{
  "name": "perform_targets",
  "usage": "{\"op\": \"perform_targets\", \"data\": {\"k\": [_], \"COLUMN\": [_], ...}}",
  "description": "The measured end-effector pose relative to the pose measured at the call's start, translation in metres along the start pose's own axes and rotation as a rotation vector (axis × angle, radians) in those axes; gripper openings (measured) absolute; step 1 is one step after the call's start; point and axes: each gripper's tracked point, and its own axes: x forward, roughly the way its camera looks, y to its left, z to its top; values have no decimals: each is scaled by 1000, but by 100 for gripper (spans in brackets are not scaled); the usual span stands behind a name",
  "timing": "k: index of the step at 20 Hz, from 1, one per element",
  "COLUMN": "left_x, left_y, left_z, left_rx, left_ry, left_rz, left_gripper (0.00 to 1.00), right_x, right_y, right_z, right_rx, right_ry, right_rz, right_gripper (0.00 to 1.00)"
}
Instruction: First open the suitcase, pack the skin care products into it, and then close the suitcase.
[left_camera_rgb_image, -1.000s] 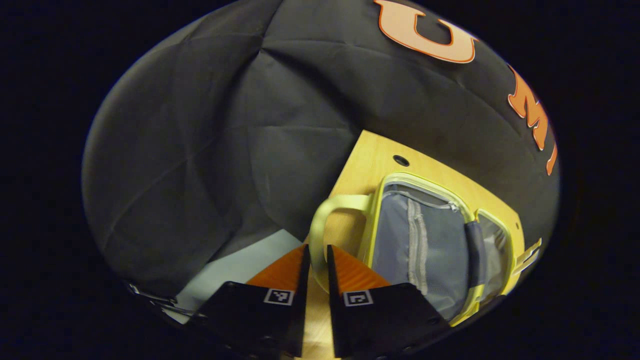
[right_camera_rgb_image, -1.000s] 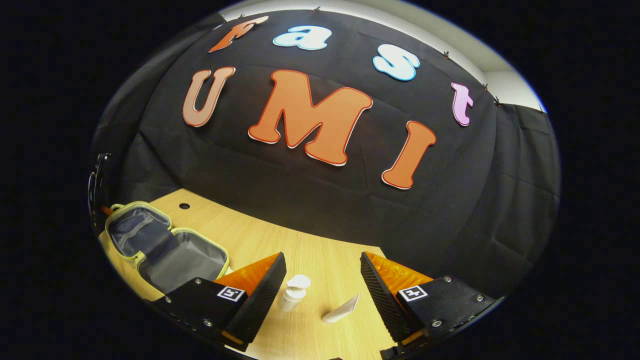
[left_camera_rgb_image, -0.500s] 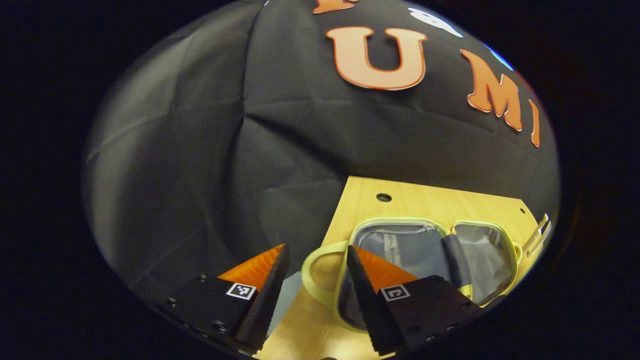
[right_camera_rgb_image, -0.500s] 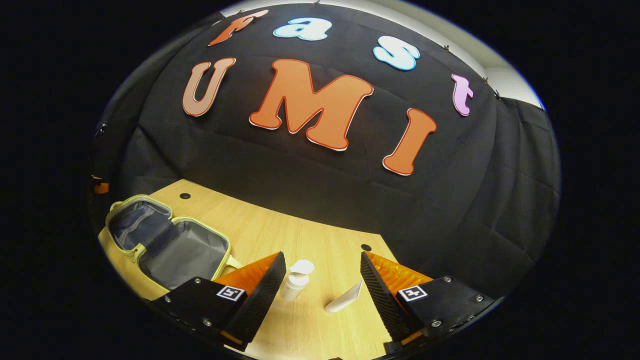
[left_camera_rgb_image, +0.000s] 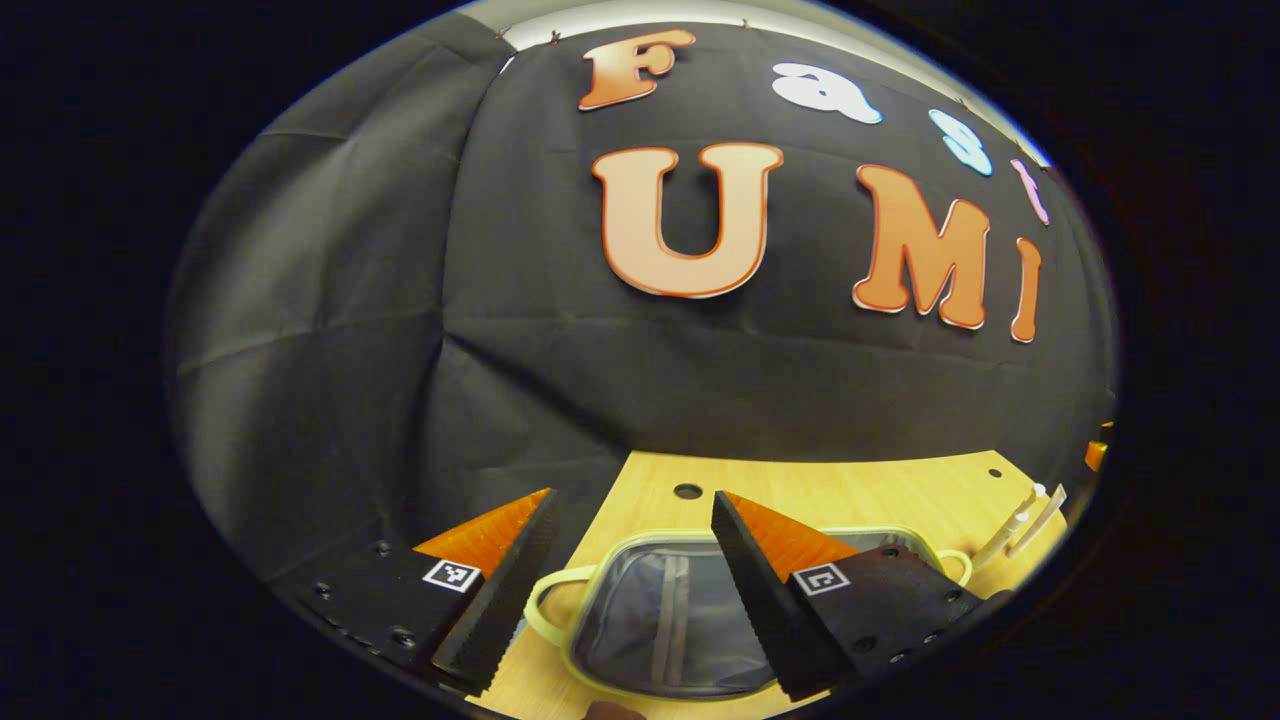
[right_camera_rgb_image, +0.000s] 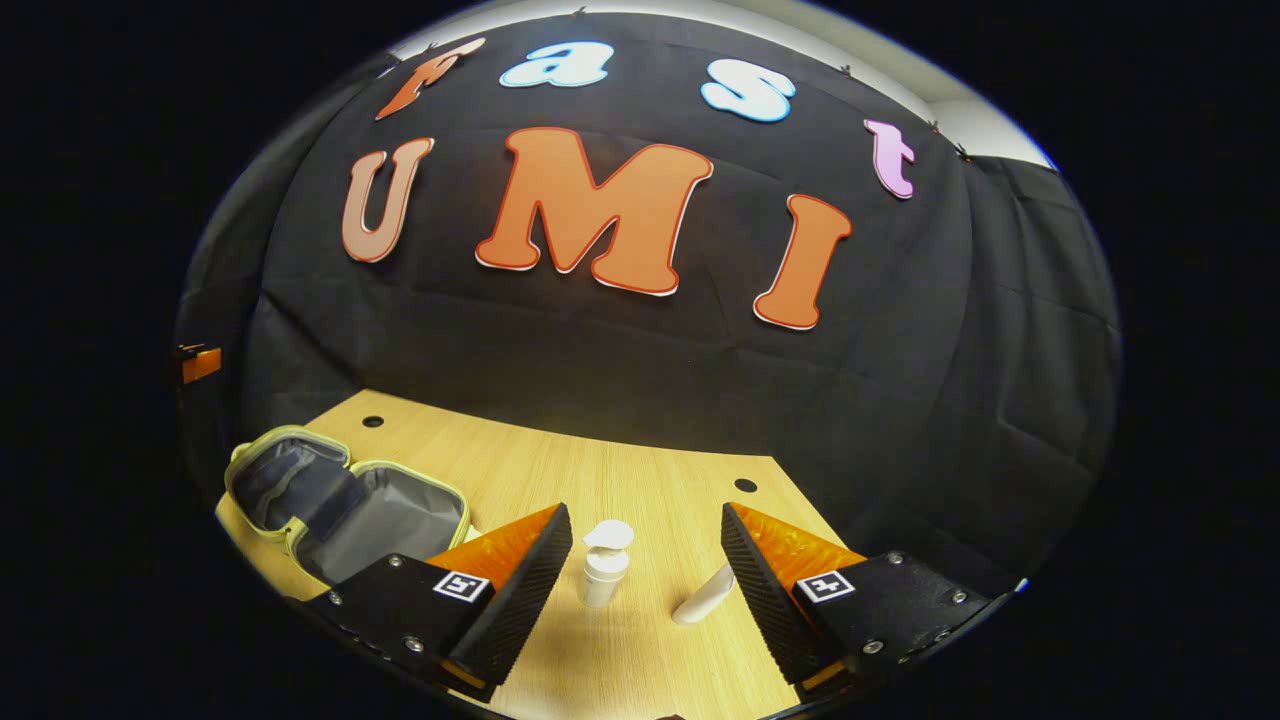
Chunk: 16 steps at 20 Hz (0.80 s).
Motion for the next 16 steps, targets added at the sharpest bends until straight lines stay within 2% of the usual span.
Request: {"op": "perform_targets", "data": {"k": [8, 16], "left_x": [-19, -25], "left_y": [-144, -265], "left_z": [30, 30], "left_rx": [-14, 78], "left_ry": [-81, -94], "left_rz": [-136, -239], "left_gripper": [98, 98], "right_x": [9, 20], "right_y": [-13, -50], "right_z": [-14, -45], "right_rx": [13, 67], "right_ry": [-44, -11], "right_rz": [45, 63], "right_gripper": [96, 96]}}
